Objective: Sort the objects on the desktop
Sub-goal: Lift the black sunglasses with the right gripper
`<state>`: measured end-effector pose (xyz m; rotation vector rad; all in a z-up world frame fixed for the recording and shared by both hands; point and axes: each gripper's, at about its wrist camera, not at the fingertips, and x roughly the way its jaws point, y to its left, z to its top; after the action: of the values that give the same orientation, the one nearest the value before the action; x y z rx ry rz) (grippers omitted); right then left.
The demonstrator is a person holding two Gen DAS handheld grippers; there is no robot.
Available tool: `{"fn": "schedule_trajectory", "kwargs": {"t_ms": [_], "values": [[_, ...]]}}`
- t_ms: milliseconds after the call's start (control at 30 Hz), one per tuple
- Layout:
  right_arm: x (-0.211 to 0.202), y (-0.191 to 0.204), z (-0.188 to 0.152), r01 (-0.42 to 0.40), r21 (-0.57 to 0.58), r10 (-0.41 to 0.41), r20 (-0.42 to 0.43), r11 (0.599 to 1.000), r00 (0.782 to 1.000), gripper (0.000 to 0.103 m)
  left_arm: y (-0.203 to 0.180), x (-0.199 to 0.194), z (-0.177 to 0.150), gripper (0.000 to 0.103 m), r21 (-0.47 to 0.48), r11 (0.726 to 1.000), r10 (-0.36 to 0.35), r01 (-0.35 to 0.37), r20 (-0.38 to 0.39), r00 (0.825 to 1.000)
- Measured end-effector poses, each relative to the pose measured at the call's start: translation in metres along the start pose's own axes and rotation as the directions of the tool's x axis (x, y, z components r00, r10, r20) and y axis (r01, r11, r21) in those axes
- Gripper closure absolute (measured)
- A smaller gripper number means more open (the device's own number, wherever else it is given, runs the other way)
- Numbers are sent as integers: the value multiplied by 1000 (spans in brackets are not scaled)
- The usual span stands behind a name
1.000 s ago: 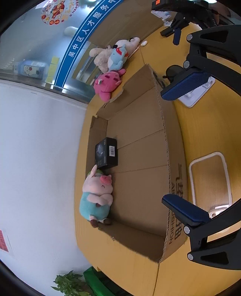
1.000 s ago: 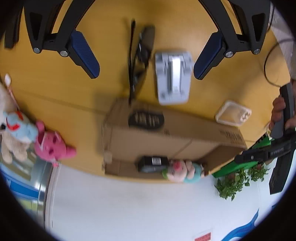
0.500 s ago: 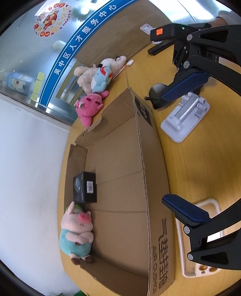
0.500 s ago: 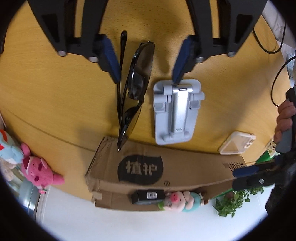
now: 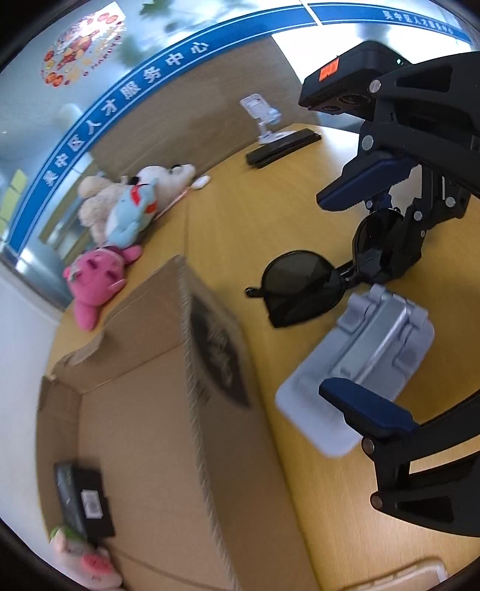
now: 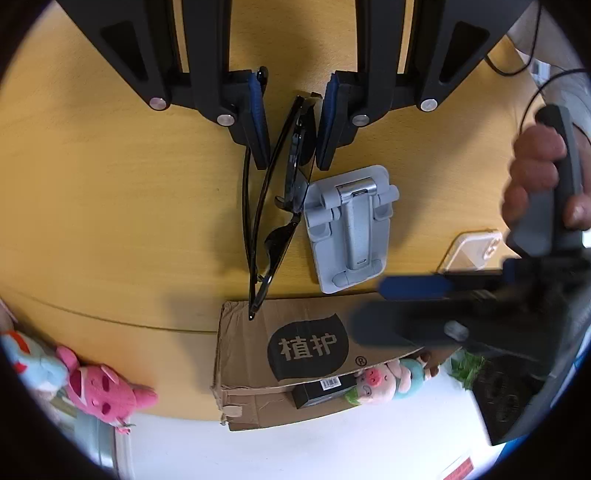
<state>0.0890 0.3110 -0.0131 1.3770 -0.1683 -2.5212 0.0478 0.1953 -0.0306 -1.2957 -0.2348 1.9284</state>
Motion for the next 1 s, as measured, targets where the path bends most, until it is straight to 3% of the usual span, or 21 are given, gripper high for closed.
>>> {"fn": "schedule_trajectory", "kwargs": {"t_ms": [133,200,267,333,467,500,767,1000], "values": [[-3,0,-4,-4,10,4,16,1000,1000,78,-15,15,-1,14,11,999,-29,30,-44,999],[-4,1,-7,-28,19,27,29,999,999,79,-18,25,-4,31,5,999,-44,45,-79,996],[-4,3,-8,-44,22,44,36,999,998,79,-20,32,-7,38,3,999,-36,37,-104,994],[-6,3,-9,-63,27,62,47,998,997,79,-22,29,-7,45,14,1000,-20,21,-94,995],[-13,-3,-7,-67,44,63,71,997,995,79,-19,21,-2,78,1,999,-36,36,-72,997],[-15,-4,-5,-65,46,61,78,997,995,79,-19,18,0,80,0,999,-42,42,-64,997],[-40,12,21,-61,-1,61,164,998,985,79,-26,-32,23,81,4,998,-70,70,67,995],[-66,45,79,-55,-113,84,267,992,960,79,-27,-106,67,82,68,997,-51,37,215,975]]}}
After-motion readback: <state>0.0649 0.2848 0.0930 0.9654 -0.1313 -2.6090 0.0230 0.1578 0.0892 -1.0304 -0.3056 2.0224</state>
